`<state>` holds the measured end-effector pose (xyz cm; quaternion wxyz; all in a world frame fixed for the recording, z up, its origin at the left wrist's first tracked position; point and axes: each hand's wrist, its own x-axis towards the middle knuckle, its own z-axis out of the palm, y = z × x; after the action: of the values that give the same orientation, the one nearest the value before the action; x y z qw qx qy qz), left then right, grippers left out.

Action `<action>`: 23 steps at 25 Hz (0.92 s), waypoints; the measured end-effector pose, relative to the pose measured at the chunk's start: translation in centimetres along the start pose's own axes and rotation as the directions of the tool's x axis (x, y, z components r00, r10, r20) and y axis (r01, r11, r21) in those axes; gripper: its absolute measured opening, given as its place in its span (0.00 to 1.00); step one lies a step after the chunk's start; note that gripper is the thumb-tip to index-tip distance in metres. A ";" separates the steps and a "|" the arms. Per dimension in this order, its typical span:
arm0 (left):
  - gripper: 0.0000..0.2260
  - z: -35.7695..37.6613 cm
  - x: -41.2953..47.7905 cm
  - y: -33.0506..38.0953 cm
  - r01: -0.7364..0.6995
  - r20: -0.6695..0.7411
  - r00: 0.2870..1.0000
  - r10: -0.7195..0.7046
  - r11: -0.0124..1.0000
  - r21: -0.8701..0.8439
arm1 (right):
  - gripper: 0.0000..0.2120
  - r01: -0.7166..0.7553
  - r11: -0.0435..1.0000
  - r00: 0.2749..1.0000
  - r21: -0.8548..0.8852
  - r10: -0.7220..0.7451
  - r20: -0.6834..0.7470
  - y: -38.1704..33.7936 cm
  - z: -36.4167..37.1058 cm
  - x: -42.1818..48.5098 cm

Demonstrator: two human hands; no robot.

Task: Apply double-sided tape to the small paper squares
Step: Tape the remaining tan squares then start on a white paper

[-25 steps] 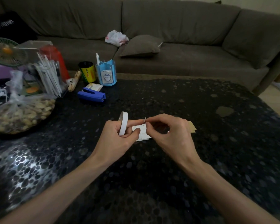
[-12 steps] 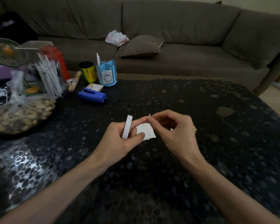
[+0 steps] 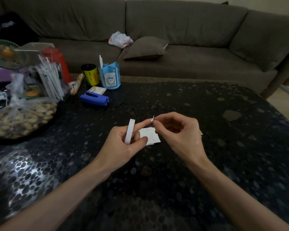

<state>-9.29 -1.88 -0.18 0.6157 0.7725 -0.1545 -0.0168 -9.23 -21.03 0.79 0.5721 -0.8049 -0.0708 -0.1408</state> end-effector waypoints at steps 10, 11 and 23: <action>0.08 0.5 0.0 -1.0 -0.074 -0.038 0.996 0.086 0.968 0.242 | 0.04 0.003 0.999 1.000 -0.035 -0.004 -0.017 0.1 0.1 -0.1; 0.09 0.6 -0.1 -1.0 -0.078 -0.046 0.995 0.092 0.966 0.247 | 0.04 0.008 0.999 1.000 -0.039 -0.009 -0.017 0.2 0.1 0.0; 0.20 0.6 -0.1 -1.0 -0.045 -0.066 0.995 0.070 0.949 0.313 | 0.05 0.021 0.997 1.000 -0.069 -0.020 0.007 0.0 0.0 -0.1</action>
<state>-9.26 -2.23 -1.34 0.4921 0.8550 -0.1539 0.0552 -9.27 -21.01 0.73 0.5423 -0.8238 -0.0758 -0.1467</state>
